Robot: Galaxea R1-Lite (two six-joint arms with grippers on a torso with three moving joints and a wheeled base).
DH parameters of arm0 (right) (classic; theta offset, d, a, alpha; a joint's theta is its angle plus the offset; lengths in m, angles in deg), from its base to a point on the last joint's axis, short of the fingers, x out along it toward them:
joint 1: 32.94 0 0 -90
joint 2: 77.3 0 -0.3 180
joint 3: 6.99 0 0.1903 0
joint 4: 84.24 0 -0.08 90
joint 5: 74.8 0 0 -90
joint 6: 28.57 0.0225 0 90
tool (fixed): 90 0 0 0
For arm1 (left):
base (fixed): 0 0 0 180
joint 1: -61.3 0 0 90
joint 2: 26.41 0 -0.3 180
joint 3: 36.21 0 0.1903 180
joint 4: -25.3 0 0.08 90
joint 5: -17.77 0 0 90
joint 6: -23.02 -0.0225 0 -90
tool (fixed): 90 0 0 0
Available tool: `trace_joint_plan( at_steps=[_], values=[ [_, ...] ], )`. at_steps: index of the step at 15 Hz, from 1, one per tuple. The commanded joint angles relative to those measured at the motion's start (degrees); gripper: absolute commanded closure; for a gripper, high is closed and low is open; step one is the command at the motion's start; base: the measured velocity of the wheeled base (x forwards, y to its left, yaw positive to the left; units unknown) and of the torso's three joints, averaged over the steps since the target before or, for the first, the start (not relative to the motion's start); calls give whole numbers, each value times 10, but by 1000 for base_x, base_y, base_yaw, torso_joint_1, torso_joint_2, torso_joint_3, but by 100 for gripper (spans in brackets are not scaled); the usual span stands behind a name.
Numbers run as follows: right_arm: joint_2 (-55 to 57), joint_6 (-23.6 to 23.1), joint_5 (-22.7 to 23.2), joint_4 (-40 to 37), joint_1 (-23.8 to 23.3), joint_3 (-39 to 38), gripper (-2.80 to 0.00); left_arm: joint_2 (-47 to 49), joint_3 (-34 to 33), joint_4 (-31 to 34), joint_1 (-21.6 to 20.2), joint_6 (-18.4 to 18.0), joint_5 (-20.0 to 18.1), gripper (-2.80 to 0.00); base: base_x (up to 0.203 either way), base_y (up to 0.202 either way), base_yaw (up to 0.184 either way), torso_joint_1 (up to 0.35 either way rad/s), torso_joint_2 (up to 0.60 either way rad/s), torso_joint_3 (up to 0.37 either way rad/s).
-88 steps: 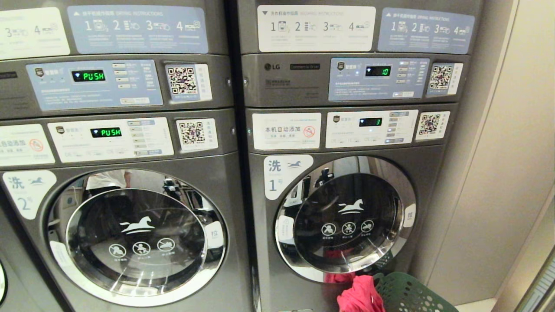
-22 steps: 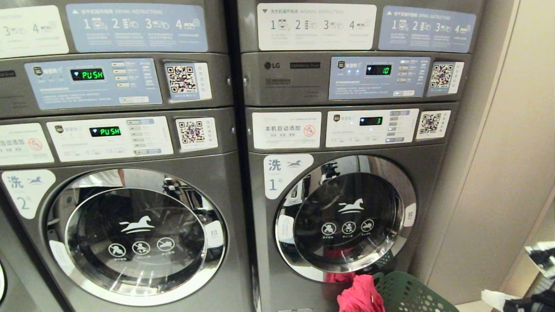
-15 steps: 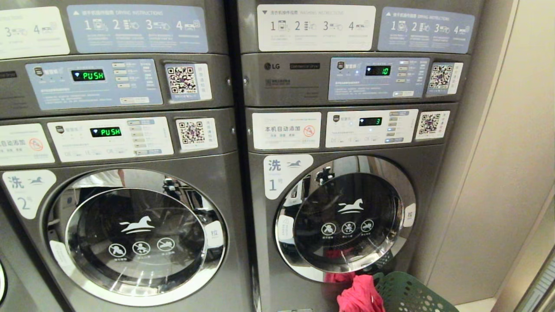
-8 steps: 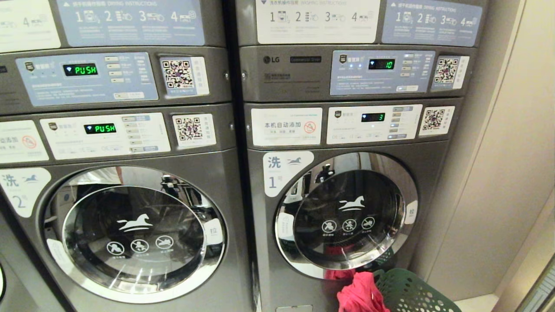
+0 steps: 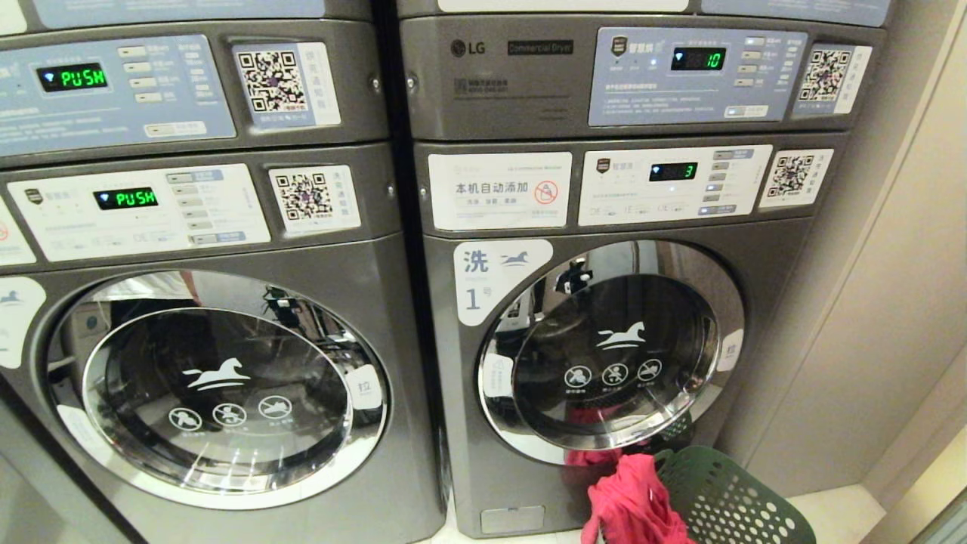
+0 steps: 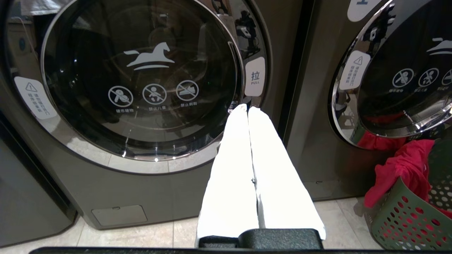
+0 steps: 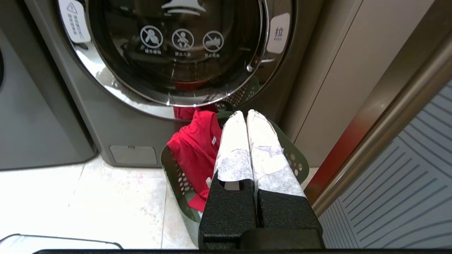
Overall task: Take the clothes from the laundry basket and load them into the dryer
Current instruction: Take the clothes out of the basket
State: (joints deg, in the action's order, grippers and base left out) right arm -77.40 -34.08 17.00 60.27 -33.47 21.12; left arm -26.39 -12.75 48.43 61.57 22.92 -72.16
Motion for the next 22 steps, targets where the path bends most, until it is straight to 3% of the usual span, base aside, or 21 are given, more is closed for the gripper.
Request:
trace_joint_plan(
  at_steps=[1, 22],
  values=[
    [1, 0, 0, -1, 0, 1, 0, -1, 0, 0, 0, 0, 0, 0, 0, 0, 0, 7, 2, -203],
    [1, 1, 0, -1, 0, 1, 0, -1, 0, 0, 0, 0, 0, 0, 0, 0, 0, 3, 3, -198]
  ],
)
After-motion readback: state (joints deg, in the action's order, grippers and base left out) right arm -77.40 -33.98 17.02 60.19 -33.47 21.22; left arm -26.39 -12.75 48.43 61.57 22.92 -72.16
